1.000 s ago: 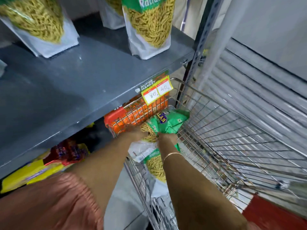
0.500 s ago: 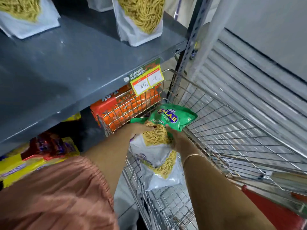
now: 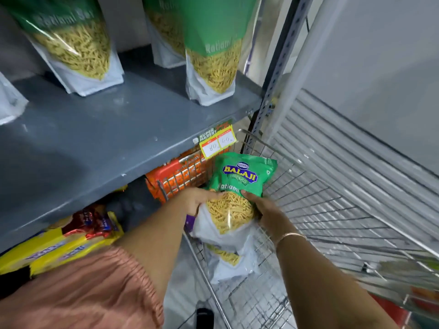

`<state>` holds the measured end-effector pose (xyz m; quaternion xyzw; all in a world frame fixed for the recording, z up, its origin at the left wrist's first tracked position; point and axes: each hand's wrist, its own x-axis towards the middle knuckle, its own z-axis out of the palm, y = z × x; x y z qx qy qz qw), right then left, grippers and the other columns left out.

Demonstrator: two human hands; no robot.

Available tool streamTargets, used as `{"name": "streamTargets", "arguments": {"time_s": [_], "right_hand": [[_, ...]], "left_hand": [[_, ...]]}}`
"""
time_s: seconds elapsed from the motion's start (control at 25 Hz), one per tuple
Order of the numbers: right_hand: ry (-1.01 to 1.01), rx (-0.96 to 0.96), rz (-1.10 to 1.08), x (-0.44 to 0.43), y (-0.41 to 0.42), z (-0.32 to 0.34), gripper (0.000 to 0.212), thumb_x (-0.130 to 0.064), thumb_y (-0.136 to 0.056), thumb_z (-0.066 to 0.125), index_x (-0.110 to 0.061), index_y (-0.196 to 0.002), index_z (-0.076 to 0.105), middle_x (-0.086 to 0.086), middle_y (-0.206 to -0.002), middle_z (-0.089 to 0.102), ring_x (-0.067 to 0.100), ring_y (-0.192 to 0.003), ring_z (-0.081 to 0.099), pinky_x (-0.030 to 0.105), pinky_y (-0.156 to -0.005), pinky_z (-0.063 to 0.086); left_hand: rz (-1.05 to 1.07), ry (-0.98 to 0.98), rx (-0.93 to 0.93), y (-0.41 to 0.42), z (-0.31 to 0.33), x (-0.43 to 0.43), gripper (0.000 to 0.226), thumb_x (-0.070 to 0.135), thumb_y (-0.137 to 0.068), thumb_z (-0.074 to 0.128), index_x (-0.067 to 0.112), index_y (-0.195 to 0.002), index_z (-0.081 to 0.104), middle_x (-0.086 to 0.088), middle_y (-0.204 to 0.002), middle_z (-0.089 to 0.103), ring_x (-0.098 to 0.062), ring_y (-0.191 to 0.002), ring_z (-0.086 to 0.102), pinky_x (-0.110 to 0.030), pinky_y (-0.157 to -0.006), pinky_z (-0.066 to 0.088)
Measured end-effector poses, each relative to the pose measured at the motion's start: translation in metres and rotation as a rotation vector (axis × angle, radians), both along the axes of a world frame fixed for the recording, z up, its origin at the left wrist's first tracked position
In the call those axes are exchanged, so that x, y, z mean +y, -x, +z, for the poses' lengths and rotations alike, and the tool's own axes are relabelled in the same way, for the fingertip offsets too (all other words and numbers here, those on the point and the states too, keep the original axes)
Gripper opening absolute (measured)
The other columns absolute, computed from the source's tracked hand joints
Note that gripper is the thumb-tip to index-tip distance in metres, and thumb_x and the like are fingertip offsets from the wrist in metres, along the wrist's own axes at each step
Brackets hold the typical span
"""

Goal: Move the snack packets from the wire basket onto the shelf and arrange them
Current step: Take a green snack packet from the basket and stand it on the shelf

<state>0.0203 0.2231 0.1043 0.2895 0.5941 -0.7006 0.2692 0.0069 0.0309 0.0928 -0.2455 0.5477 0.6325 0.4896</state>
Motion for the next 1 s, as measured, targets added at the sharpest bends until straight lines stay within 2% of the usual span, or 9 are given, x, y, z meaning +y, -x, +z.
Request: {"name": "streamTargets", "arguments": {"time_s": [0.12, 0.2, 0.36, 0.56, 0.64, 0.76, 0.84, 0.92, 1.0], "right_hand": [[0.018, 0.101, 0.024, 0.008, -0.004, 0.056, 0.005, -0.006, -0.079, 0.067, -0.006, -0.082, 0.064, 0.003, -0.055, 0.074, 0.017, -0.048, 0.070, 0.024, -0.045, 0.057], [0.055, 0.172, 0.059, 0.011, -0.007, 0.089, 0.005, -0.005, -0.084, 0.060, -0.007, -0.085, 0.064, 0.003, -0.058, 0.076, 0.016, -0.051, 0.071, 0.023, -0.046, 0.057], [0.040, 0.146, 0.199, 0.010, -0.008, 0.145, 0.015, -0.011, -0.084, 0.060, -0.007, -0.098, 0.065, 0.002, -0.066, 0.078, 0.014, -0.058, 0.073, 0.026, -0.055, 0.060], [-0.134, 0.168, 0.419, -0.016, 0.009, 0.218, 0.013, -0.014, -0.074, 0.070, -0.010, -0.086, 0.066, 0.007, -0.065, 0.077, 0.017, -0.057, 0.073, 0.032, -0.059, 0.061], [-0.088, 0.246, 0.492, -0.041, 0.019, 0.252, 0.020, -0.009, -0.067, 0.075, -0.009, -0.086, 0.069, 0.009, -0.070, 0.078, 0.019, -0.061, 0.073, 0.033, -0.059, 0.062], [-0.084, 0.363, 0.625, -0.089, 0.029, 0.285, 0.064, -0.015, -0.041, 0.088, -0.009, -0.101, 0.066, 0.010, -0.092, 0.075, 0.022, -0.077, 0.072, 0.035, -0.068, 0.061], [-0.080, 0.492, 0.632, -0.128, 0.035, 0.297, 0.050, -0.003, -0.058, 0.078, -0.008, -0.106, 0.062, 0.013, -0.099, 0.072, 0.025, -0.081, 0.069, 0.037, -0.075, 0.059], [-0.094, 0.630, 0.612, -0.164, 0.043, 0.303, 0.039, 0.011, -0.068, 0.068, -0.004, -0.103, 0.061, 0.021, -0.112, 0.065, 0.029, -0.089, 0.065, 0.044, -0.091, 0.052], [-0.071, 0.699, 0.589, -0.194, 0.052, 0.304, 0.032, 0.015, -0.068, 0.067, -0.008, -0.090, 0.062, 0.024, -0.116, 0.062, 0.029, -0.088, 0.063, 0.042, -0.097, 0.047]], "left_hand": [[0.045, -0.078, 0.115, -0.009, 0.050, 0.006, 0.015, 0.011, -0.092, 0.052, 0.005, -0.083, 0.061, -0.005, -0.059, 0.076, -0.016, -0.055, 0.072, -0.040, -0.103, 0.044], [0.027, -0.091, 0.188, -0.013, 0.085, 0.005, 0.015, 0.010, -0.091, 0.052, 0.007, -0.082, 0.063, -0.003, -0.058, 0.076, -0.014, -0.053, 0.072, -0.035, -0.084, 0.056], [-0.031, -0.026, 0.221, -0.018, 0.145, -0.009, 0.041, 0.018, -0.094, 0.049, 0.011, -0.060, 0.072, -0.001, -0.052, 0.074, -0.012, -0.047, 0.070, -0.031, -0.069, 0.054], [-0.113, 0.002, 0.281, -0.038, 0.213, -0.042, 0.027, 0.024, -0.098, 0.039, 0.019, -0.077, 0.056, 0.008, -0.049, 0.072, -0.005, -0.045, 0.068, -0.022, -0.058, 0.054], [-0.100, -0.006, 0.365, -0.040, 0.240, -0.065, 0.024, 0.020, -0.097, 0.040, 0.019, -0.080, 0.057, 0.008, -0.052, 0.074, -0.005, -0.050, 0.069, -0.024, -0.060, 0.055], [0.030, 0.042, 0.506, -0.040, 0.269, -0.105, 0.011, 0.011, -0.092, 0.053, 0.016, -0.087, 0.060, 0.002, -0.070, 0.074, -0.013, -0.072, 0.067, -0.038, -0.080, 0.054], [0.180, 0.148, 0.601, -0.040, 0.279, -0.135, 0.014, 0.006, -0.087, 0.059, 0.011, -0.100, 0.061, -0.001, -0.084, 0.067, -0.016, -0.082, 0.061, -0.045, -0.096, 0.045], [0.345, 0.274, 0.713, -0.037, 0.282, -0.158, 0.040, 0.001, -0.081, 0.066, 0.005, -0.119, 0.056, -0.005, -0.096, 0.067, -0.019, -0.086, 0.060, -0.037, -0.091, 0.051], [0.562, 0.396, 0.856, -0.025, 0.272, -0.180, 0.050, -0.007, -0.072, 0.072, -0.001, -0.119, 0.056, -0.011, -0.105, 0.067, -0.021, -0.080, 0.063, -0.021, -0.068, 0.058]]}}
